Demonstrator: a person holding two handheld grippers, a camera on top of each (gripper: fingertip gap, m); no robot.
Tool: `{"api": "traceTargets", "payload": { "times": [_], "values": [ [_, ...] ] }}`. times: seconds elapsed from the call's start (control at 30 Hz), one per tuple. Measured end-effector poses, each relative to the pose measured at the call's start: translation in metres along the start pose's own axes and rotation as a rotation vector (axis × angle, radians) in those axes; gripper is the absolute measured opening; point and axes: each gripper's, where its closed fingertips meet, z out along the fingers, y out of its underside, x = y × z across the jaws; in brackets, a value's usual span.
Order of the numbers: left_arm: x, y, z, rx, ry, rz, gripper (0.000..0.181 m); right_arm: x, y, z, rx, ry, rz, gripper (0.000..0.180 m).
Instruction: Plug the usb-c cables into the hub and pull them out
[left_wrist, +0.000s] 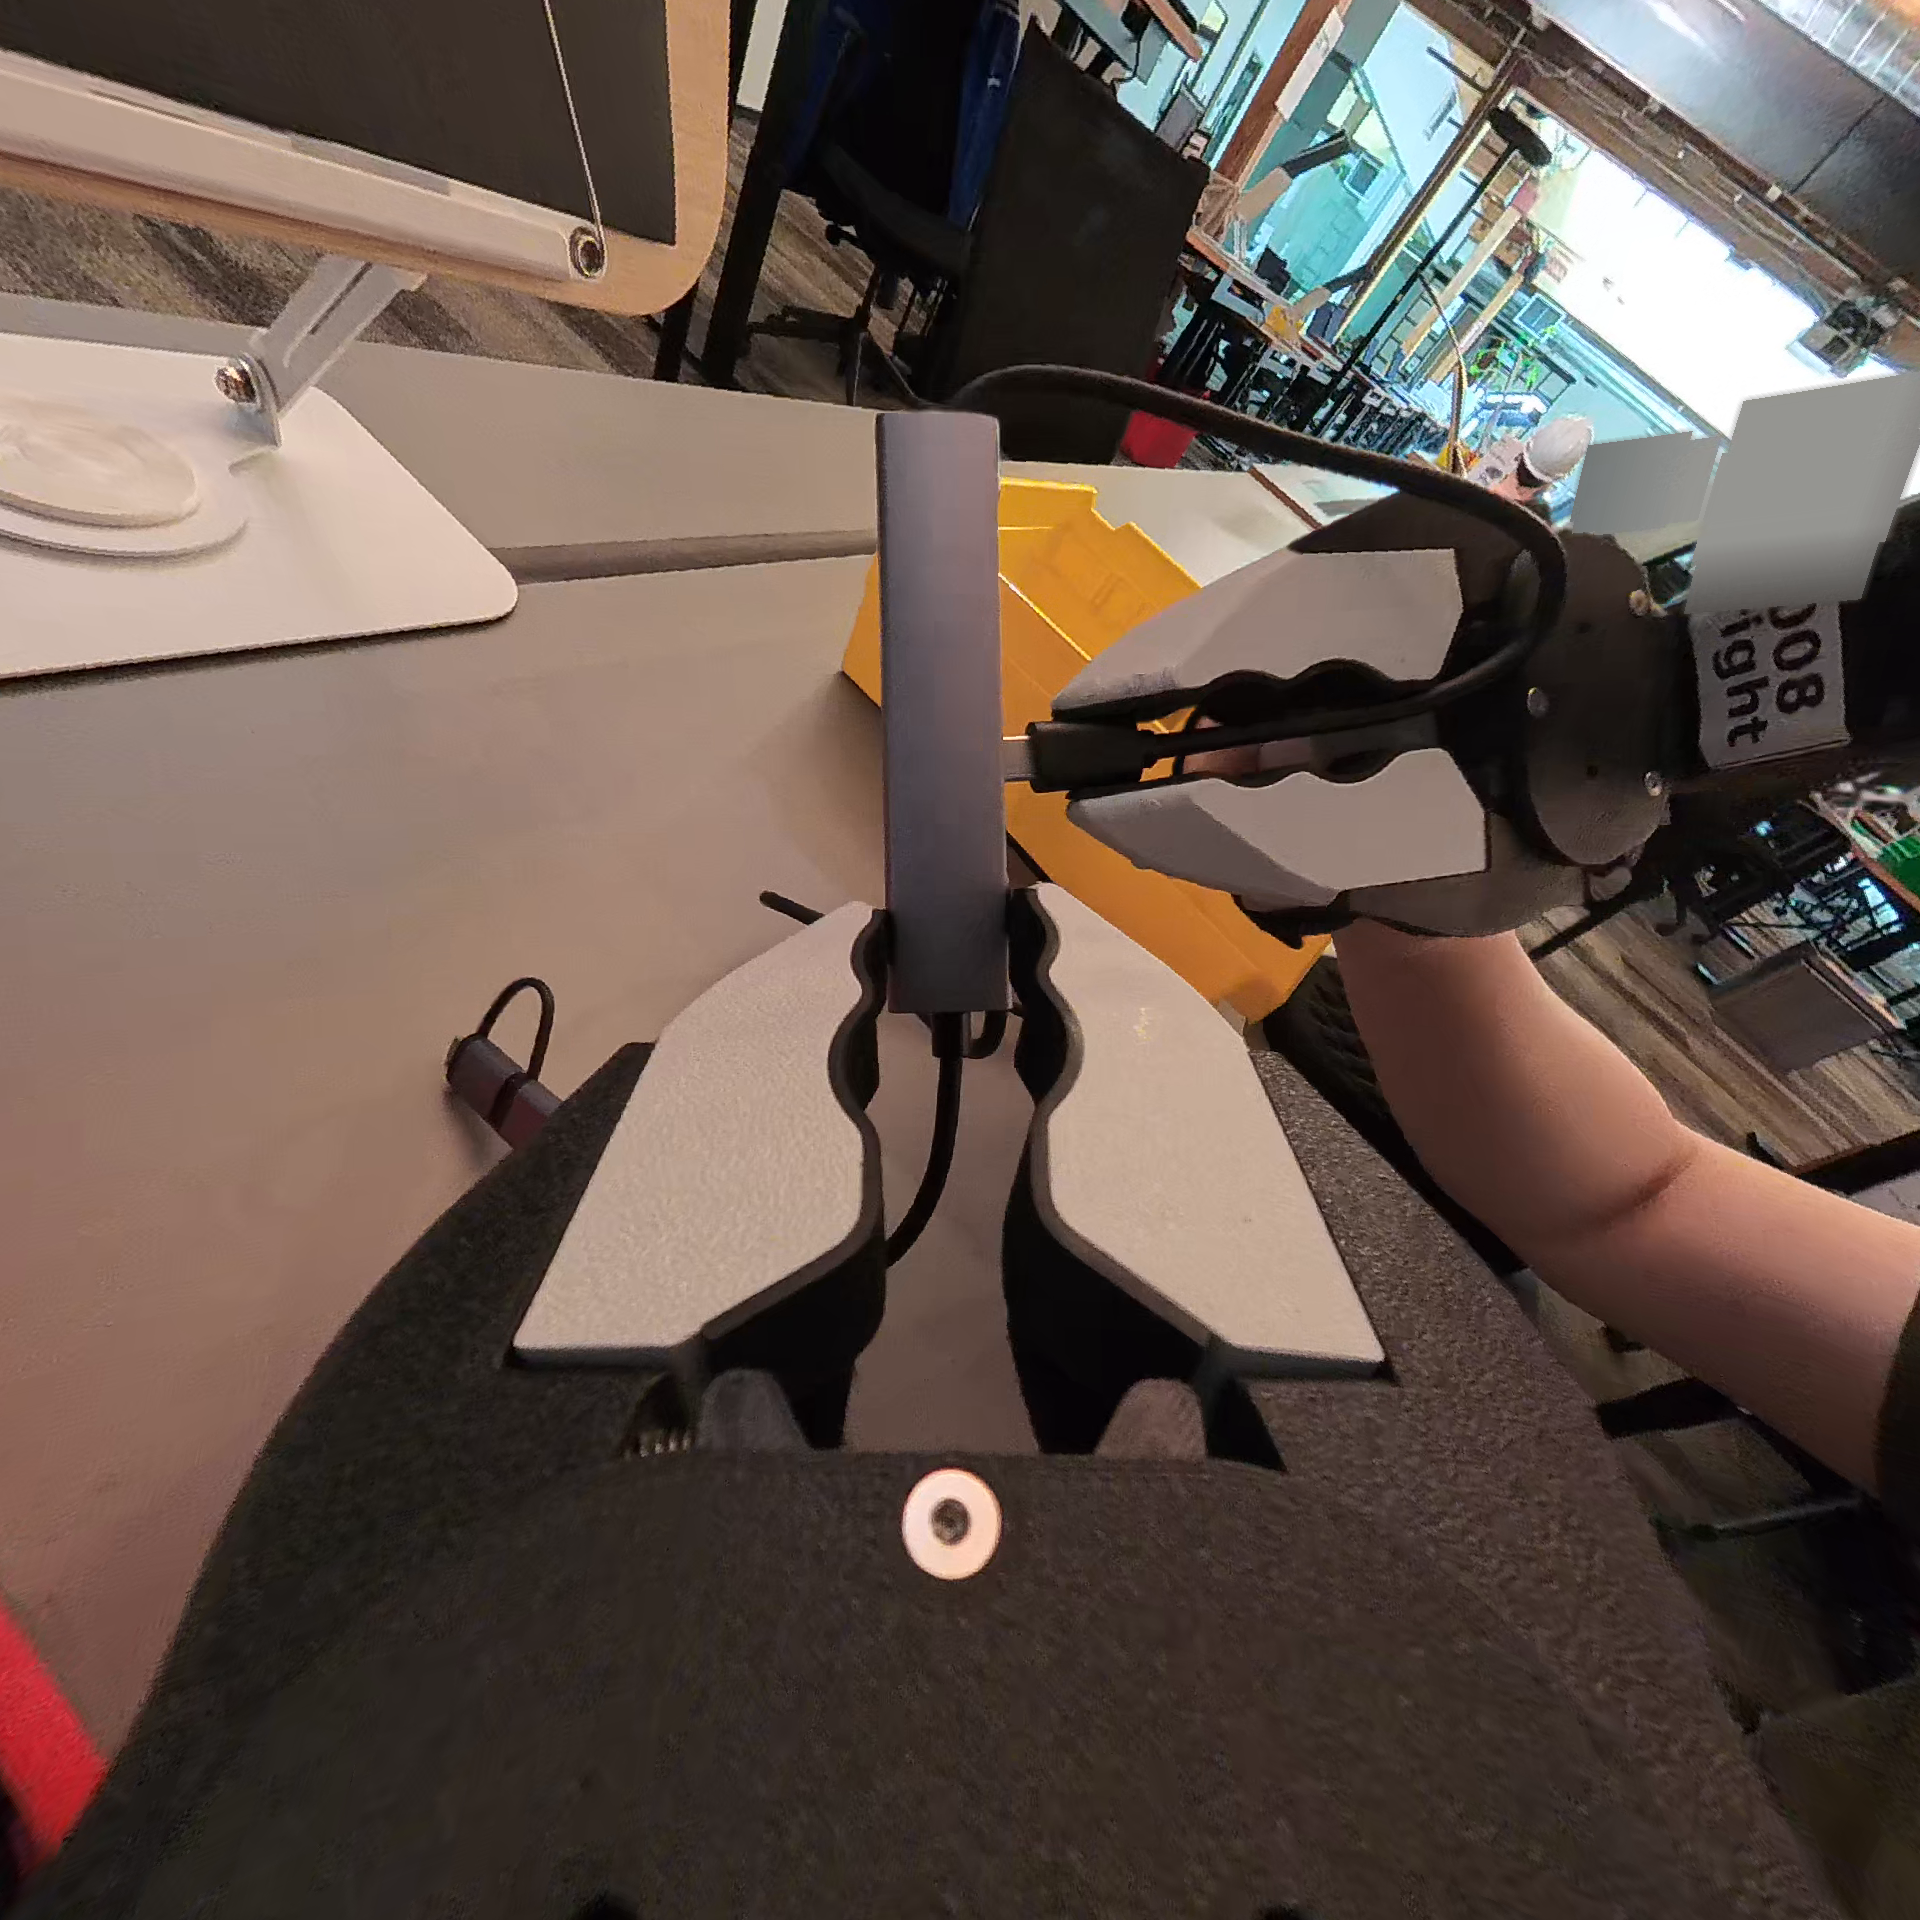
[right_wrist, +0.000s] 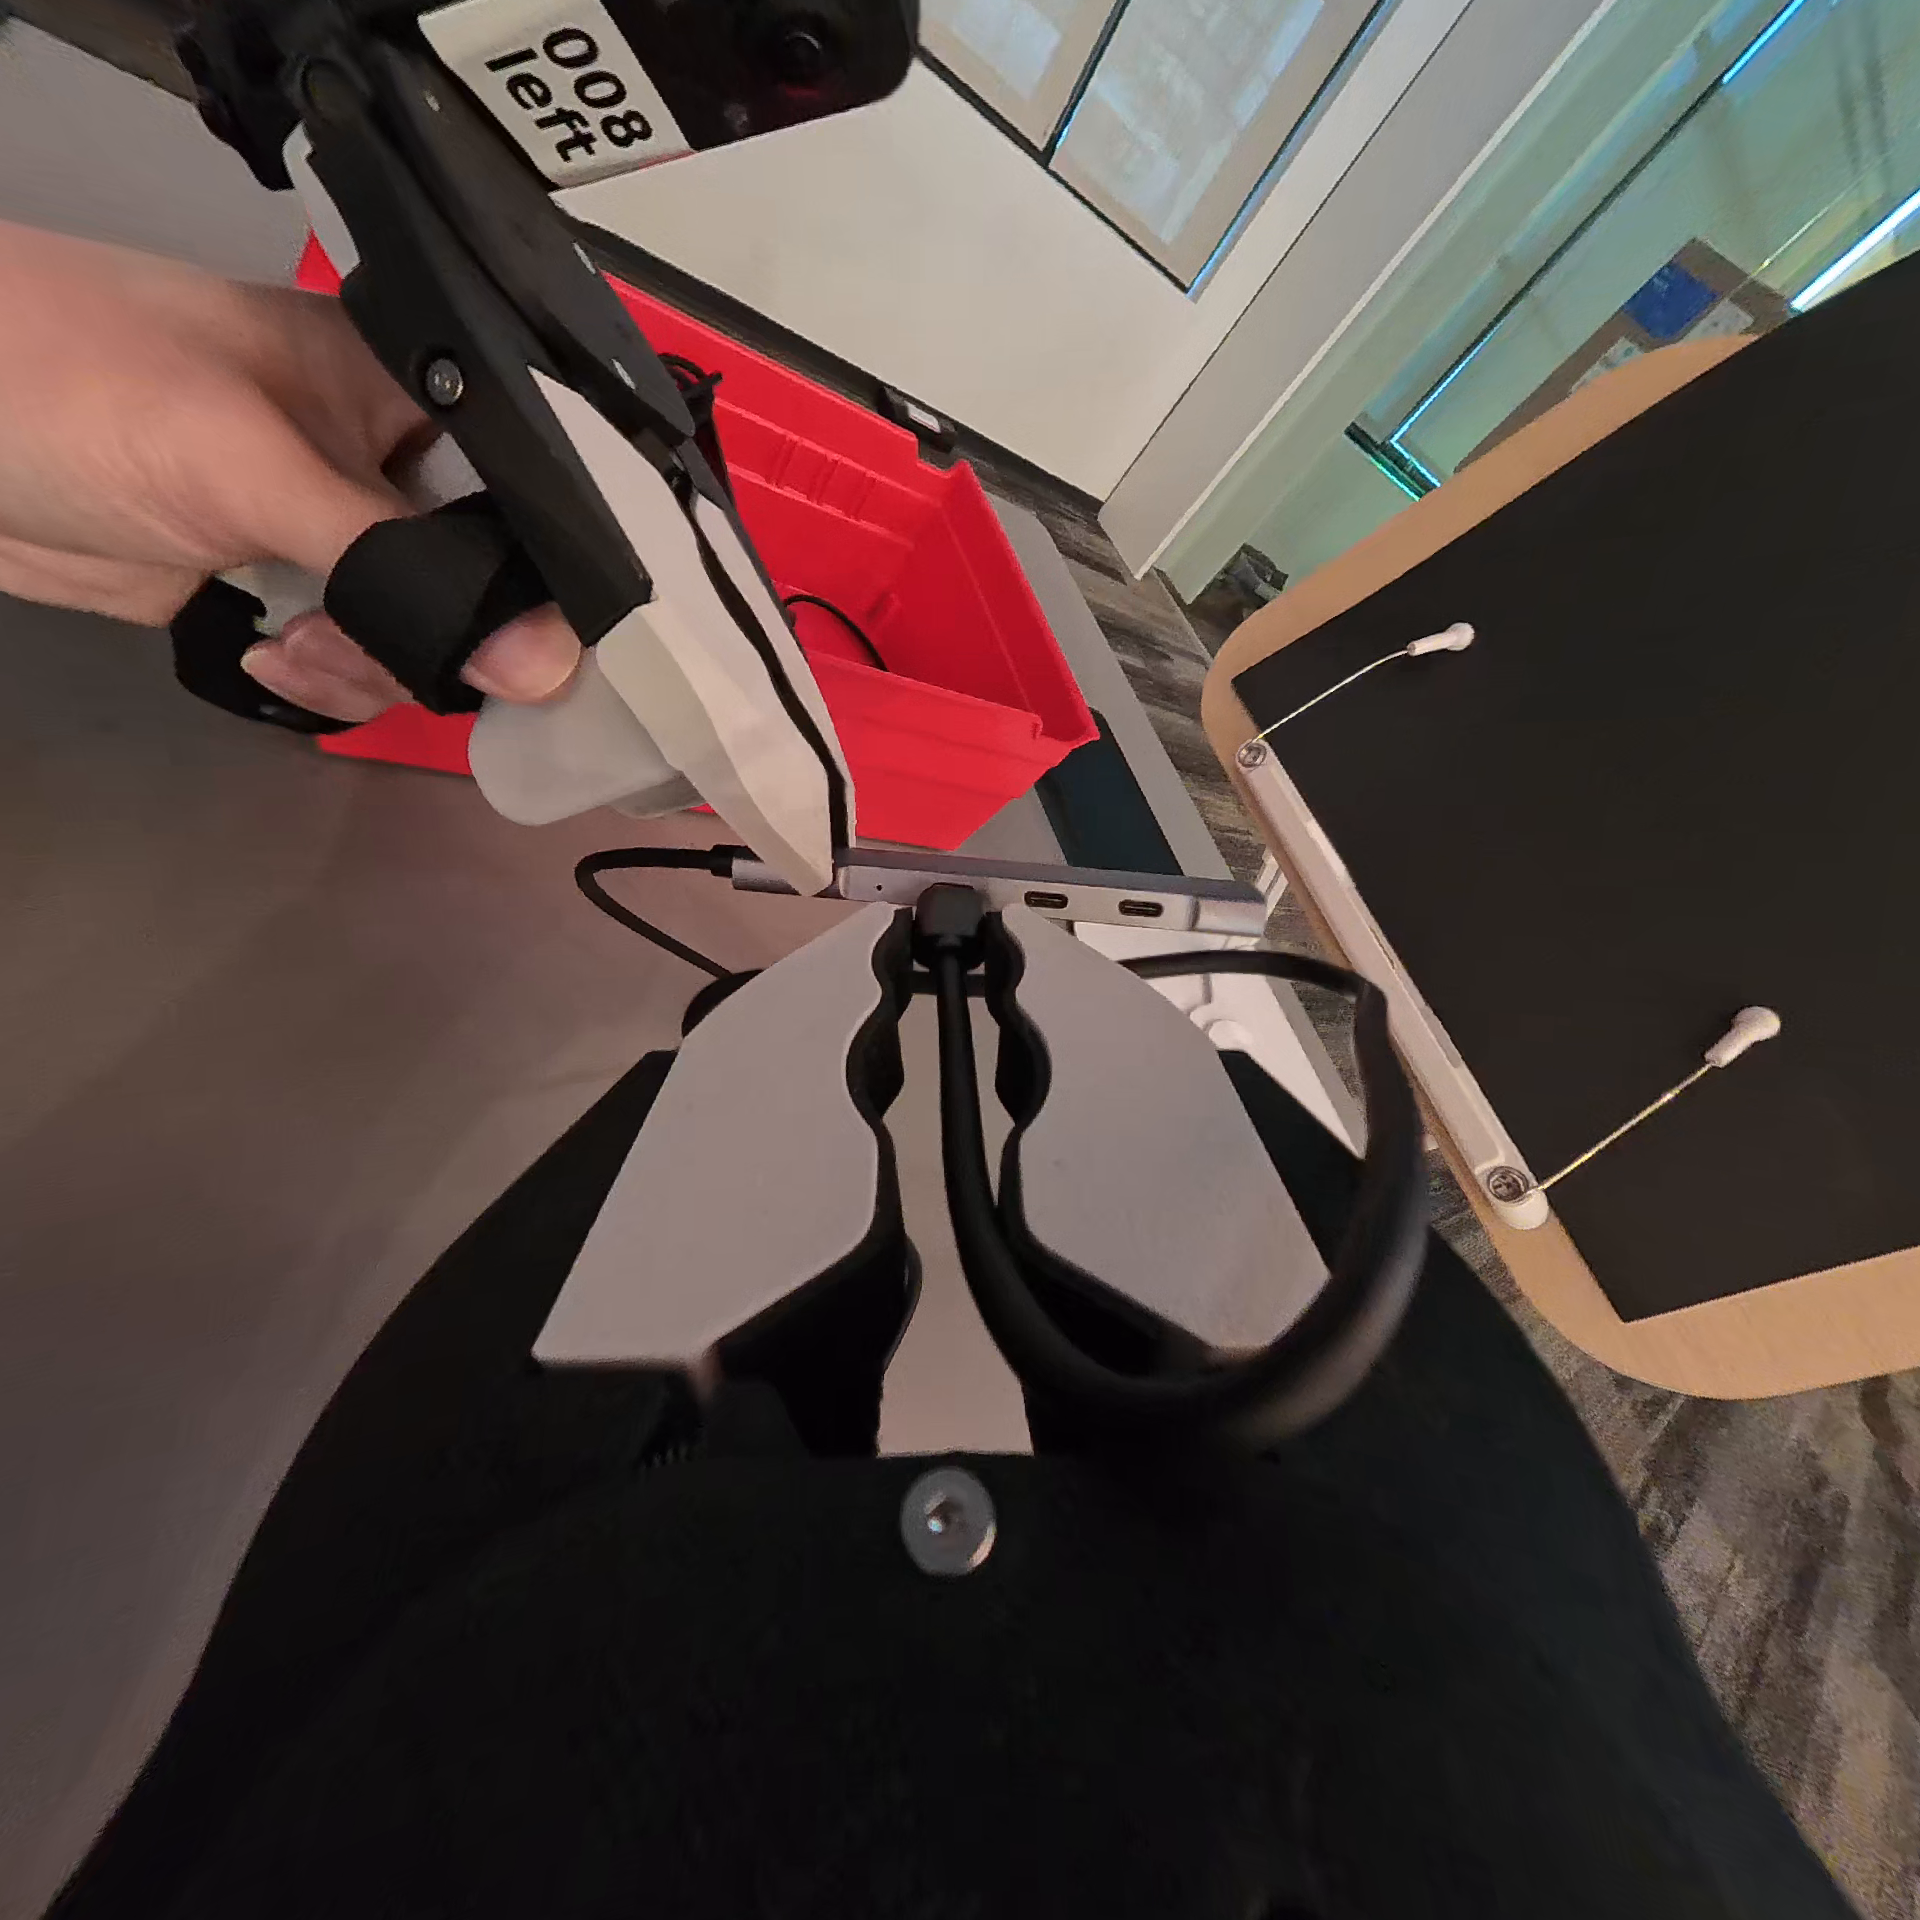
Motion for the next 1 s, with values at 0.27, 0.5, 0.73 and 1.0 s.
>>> {"api": "traceTargets", "payload": {
  "times": [0.27,0.5,0.73,1.0],
  "values": [
    [-0.001,0.001,0.000,-0.006,-0.016,0.018,0.022,-0.002,-0.002,0.001,0.016,0.043,-0.106,0.014],
    [0.004,0.008,0.002,-0.079,-0.034,0.152,0.022,-0.007,0.000,-0.006,0.013,-0.014,-0.213,0.014],
    [0.006,0.010,0.005,-0.095,-0.093,0.235,0.022,-0.007,-0.002,-0.009,0.019,-0.019,-0.212,0.014],
    [0.015,0.007,0.005,-0.069,-0.026,0.230,0.022,-0.008,-0.011,-0.015,0.062,0.019,-0.318,0.014]
  ]
}}
